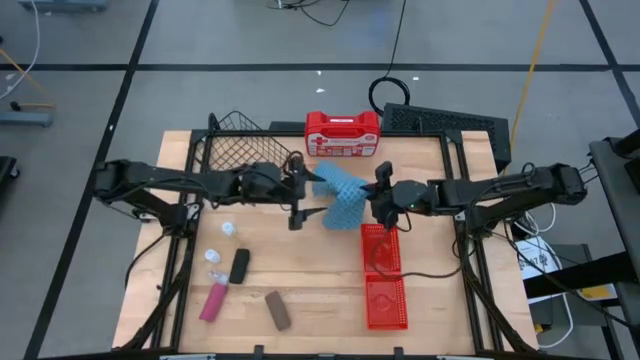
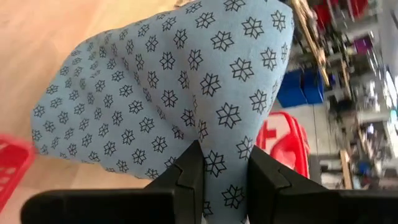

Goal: Pick & Place Medicine items
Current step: Put the blue patient gown into the black wire basket

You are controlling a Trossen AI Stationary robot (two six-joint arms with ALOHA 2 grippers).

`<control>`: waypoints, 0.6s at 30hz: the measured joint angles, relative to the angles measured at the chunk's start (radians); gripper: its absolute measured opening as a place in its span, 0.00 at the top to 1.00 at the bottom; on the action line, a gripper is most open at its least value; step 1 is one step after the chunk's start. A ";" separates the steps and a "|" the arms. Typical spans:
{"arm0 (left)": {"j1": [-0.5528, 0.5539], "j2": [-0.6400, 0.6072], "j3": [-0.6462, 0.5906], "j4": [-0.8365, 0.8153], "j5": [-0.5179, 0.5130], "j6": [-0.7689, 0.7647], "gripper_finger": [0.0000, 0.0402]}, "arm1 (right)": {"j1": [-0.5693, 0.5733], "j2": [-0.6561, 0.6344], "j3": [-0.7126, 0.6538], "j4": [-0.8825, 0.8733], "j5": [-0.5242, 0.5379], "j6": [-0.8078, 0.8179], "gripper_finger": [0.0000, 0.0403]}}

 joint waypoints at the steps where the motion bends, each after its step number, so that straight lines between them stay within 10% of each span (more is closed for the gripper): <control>1: 0.003 0.012 0.006 -0.007 -0.013 0.014 0.12 | 0.009 0.001 0.000 0.009 0.000 -0.010 0.85; 18: 0.044 0.028 0.013 -0.061 0.302 -0.016 0.13 | 0.034 0.001 0.000 0.240 -0.049 -0.177 0.85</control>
